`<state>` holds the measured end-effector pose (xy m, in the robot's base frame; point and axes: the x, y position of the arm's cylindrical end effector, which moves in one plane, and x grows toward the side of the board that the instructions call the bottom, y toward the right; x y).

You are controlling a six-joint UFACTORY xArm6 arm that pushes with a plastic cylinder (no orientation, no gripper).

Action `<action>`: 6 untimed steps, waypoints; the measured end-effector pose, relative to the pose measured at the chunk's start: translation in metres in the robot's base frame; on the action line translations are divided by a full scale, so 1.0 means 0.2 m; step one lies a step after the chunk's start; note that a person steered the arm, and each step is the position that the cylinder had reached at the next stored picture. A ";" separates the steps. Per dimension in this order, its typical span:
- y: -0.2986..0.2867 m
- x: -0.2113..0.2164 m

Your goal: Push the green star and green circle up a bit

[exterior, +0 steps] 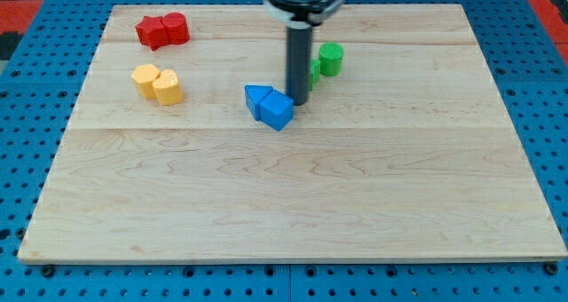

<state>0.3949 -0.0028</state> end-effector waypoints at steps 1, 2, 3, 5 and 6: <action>-0.02 -0.05; -0.01 -0.07; 0.05 -0.08; 0.14 -0.09; 0.16 -0.09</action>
